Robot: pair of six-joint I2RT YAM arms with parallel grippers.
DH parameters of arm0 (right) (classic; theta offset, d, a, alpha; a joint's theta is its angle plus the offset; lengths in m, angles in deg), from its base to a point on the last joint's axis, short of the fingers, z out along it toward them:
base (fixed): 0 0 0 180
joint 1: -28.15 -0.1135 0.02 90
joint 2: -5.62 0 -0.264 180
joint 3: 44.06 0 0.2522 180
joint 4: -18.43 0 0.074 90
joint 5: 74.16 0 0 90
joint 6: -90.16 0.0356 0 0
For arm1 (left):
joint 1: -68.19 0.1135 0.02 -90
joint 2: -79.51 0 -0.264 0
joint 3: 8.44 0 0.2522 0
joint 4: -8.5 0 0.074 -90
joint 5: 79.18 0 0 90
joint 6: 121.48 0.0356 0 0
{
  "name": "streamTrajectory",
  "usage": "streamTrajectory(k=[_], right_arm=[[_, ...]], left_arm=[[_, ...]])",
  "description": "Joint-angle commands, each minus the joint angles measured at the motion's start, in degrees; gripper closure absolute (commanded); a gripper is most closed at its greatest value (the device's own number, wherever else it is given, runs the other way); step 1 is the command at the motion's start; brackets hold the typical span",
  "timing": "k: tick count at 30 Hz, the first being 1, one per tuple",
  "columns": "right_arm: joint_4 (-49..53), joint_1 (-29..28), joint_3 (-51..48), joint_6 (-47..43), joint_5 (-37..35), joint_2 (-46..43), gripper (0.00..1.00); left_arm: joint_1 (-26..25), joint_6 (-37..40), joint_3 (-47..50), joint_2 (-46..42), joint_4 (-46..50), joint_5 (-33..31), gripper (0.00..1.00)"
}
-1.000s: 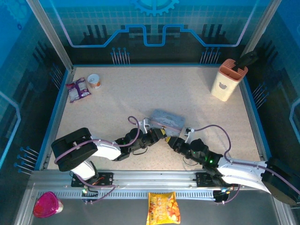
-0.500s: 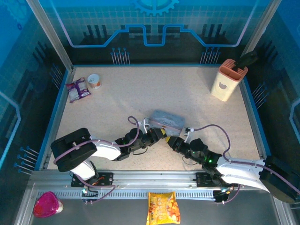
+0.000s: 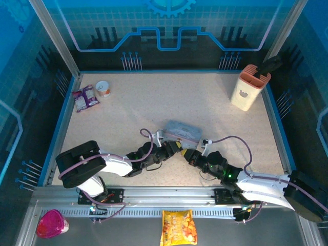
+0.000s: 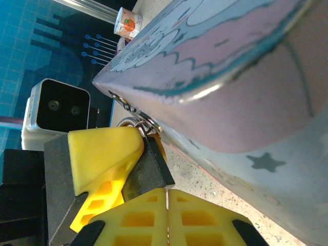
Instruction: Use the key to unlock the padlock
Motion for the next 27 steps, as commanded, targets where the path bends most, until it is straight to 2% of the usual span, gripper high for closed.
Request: streamTrajectory(k=[1,6,9,14,18,22,27], right_arm=[[-1.96,1.07,3.18,-1.02,0.36,-1.86,0.92],[2.51,1.64,3.83,-2.72,0.94,-4.42,0.88],[11.15,0.85,6.67,-7.81,0.59,-7.05,0.81],[27.64,-2.49,12.55,-22.91,-2.46,-10.62,0.73],[35.49,-5.75,16.03,-34.50,-4.65,-10.65,0.71],[37.18,-12.45,17.81,-45.95,-9.49,-7.32,0.69],[25.22,-19.89,14.33,-56.82,-14.94,-3.09,0.68]], left_arm=[[-3.16,0.37,-1.87,-1.47,-1.75,4.54,1.00],[-2.85,0.77,-1.34,-4.53,4.57,2.19,1.00],[-1.84,0.85,-1.97,-6.74,11.96,0.61,1.00],[-0.36,0.03,-3.38,-11.52,26.79,-3.78,1.00],[0.64,0.19,-3.76,-14.75,32.89,-5.84,1.00],[1.81,0.86,-5.50,-17.13,38.46,-6.12,1.00],[2.43,1.43,-6.68,-19.81,42.67,-6.53,1.00]])
